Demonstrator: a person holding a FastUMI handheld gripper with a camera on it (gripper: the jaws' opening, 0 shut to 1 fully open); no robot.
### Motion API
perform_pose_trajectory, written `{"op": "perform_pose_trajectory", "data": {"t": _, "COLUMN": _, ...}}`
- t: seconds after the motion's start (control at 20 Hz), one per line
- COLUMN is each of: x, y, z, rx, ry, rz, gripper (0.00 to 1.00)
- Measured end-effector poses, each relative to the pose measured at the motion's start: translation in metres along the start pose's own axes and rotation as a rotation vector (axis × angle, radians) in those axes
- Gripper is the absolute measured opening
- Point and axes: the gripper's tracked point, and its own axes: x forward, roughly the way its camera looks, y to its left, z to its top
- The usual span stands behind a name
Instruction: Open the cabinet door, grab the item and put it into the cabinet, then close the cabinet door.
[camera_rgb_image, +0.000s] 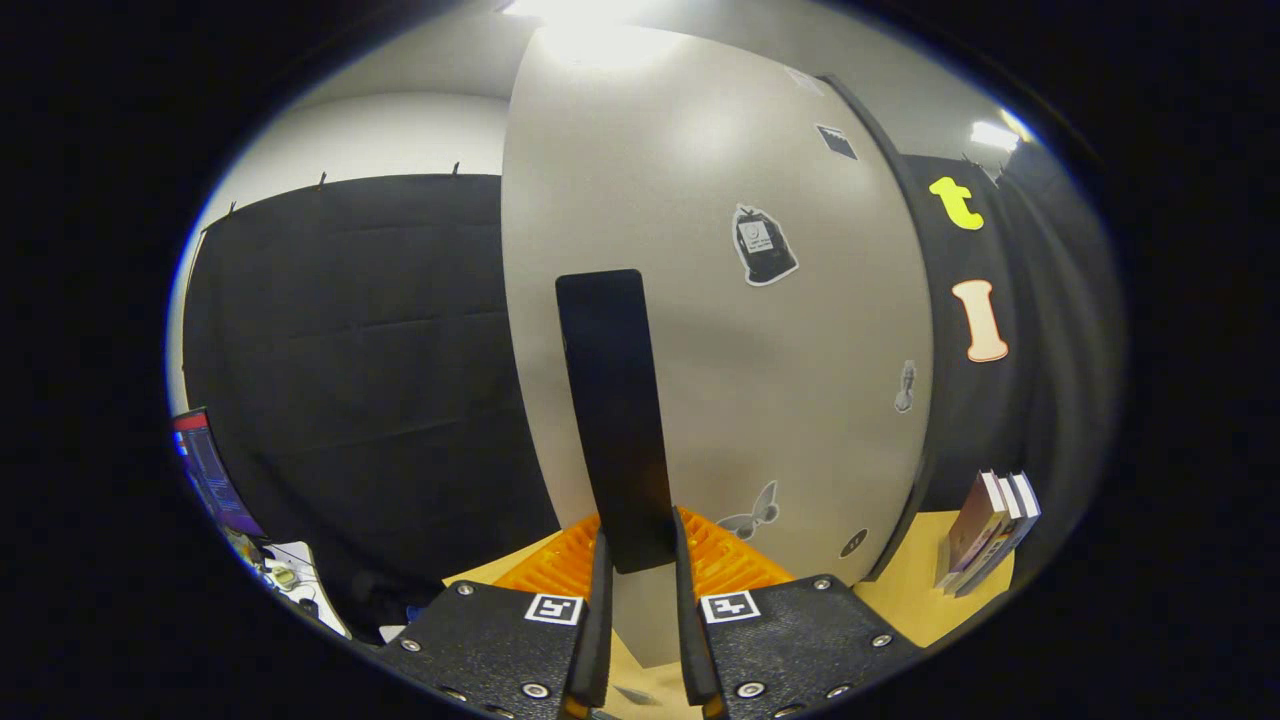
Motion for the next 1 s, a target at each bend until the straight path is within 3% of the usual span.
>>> {"op": "perform_pose_trajectory", "data": {"t": 0.4, "x": -0.021, "y": -0.019, "z": -0.003, "rx": 0.036, "ry": -0.007, "rz": -0.061, "gripper": 0.30}}
{"op": "perform_pose_trajectory", "data": {"t": 1.0, "x": -0.070, "y": -0.045, "z": -0.006, "rx": 0.065, "ry": -0.026, "rz": -0.264, "gripper": 0.32}}
